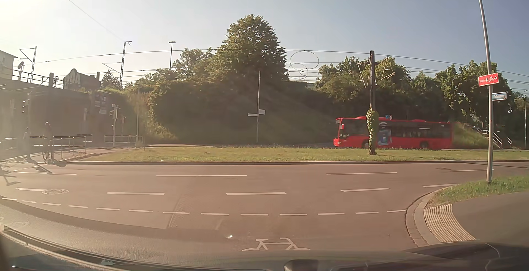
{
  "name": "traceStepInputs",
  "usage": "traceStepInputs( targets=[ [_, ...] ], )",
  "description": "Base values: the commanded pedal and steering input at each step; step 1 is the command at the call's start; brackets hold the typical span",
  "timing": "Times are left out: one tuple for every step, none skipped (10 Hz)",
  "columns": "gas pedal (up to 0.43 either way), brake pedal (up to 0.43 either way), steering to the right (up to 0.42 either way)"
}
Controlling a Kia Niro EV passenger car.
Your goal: Follow the waypoints while adhering to traffic rules and regulations
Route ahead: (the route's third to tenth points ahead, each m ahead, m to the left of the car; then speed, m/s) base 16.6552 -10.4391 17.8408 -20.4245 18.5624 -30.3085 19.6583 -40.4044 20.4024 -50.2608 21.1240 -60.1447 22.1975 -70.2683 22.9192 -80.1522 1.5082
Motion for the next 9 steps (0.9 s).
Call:
traceStepInputs(
  targets=[
    [0.000, 0.116, -0.016],
    [0.000, 0.104, -0.017],
    [0.000, 0.085, -0.019],
    [0.000, 0.073, -0.020],
    [0.000, 0.073, -0.021],
    [0.000, 0.085, -0.022],
    [0.000, 0.091, -0.022],
    [0.000, 0.104, -0.022],
    [0.000, 0.110, -0.022]
  ],
)
